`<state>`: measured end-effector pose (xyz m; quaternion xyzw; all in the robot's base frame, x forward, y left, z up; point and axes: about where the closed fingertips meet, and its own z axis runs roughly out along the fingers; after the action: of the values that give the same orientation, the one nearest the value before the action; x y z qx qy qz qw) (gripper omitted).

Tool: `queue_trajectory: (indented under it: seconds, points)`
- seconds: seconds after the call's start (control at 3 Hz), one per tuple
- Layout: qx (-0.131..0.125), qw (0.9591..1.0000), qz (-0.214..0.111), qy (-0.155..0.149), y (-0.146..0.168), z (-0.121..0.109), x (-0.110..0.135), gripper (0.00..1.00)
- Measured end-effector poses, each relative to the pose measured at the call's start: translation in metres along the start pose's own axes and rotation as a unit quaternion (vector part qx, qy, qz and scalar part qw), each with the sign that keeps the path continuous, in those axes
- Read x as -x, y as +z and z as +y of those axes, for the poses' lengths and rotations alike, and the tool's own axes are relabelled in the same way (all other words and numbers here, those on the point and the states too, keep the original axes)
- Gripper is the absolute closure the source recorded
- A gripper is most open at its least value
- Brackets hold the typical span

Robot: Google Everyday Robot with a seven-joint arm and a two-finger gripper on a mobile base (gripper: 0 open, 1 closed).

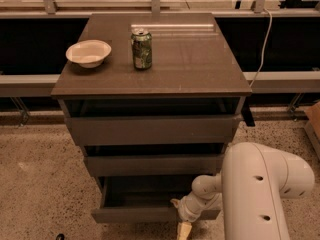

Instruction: Open bottom drawer

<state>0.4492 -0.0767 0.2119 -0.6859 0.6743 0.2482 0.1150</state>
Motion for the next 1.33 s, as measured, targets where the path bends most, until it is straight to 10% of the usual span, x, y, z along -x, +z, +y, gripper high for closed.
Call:
queue_trajectory:
  seconds: [0.33, 1.0, 1.33]
  points:
    - [0.013, 0.9998, 0.009, 0.008, -0.001, -0.004, -0.008, 0.05]
    - [0.065, 0.9974, 0.023, 0.021, 0.005, 0.011, -0.018, 0.46]
    - [0.088, 0.9956, 0.025, 0.018, 0.004, 0.023, -0.014, 0.46]
